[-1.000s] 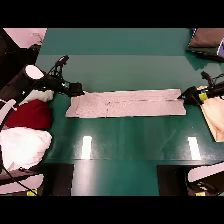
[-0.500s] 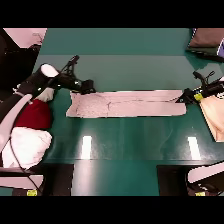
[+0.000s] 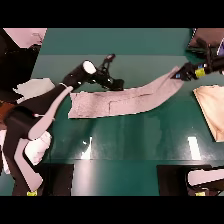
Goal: Fold the shirts.
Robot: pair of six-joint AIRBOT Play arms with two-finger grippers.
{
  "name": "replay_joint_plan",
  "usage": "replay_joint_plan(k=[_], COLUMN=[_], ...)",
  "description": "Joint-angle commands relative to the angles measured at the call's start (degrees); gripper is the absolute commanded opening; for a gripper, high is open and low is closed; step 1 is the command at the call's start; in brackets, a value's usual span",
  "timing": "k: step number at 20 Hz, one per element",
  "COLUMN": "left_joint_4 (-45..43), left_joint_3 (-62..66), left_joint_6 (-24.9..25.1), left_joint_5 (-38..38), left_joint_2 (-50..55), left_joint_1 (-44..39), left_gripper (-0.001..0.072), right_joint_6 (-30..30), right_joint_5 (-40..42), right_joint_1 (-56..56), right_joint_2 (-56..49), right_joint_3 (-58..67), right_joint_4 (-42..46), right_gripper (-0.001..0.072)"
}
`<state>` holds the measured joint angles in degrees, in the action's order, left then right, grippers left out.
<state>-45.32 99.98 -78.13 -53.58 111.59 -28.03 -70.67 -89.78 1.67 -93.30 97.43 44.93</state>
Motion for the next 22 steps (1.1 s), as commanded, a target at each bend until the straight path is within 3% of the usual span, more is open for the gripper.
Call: replay_joint_plan(k=[1, 12, 18, 22], left_joint_4=[-2.3, -9.5, -18.2, -20.9], left_joint_3=[3.8, 5.1, 5.1, 5.1], left_joint_6=[-1.5, -2.5, -2.5, -2.4], left_joint_5=[-0.5, -6.6, -12.4, -17.0], left_joint_2=[4.9, 2.8, -9.8, -19.2], left_joint_1=[-3.0, -0.2, 11.4, 21.6], left_gripper=[0.0025, 0.0024, 0.0025, 0.0026], right_joint_6=[-4.0, -3.0, 0.4, 2.0], right_joint_5=[-0.8, 3.9, 9.9, 14.5], right_joint_1=[-7.6, -22.4, -31.6, -40.5], right_joint_2=[0.9, 0.8, -0.4, -7.1], right_joint_3=[9.0, 16.5, 16.5, 16.5], right_joint_4=[-0.8, 0.2, -0.3, -0.4], right_gripper=[0.001, 0.0011, 0.0011, 0.0014])
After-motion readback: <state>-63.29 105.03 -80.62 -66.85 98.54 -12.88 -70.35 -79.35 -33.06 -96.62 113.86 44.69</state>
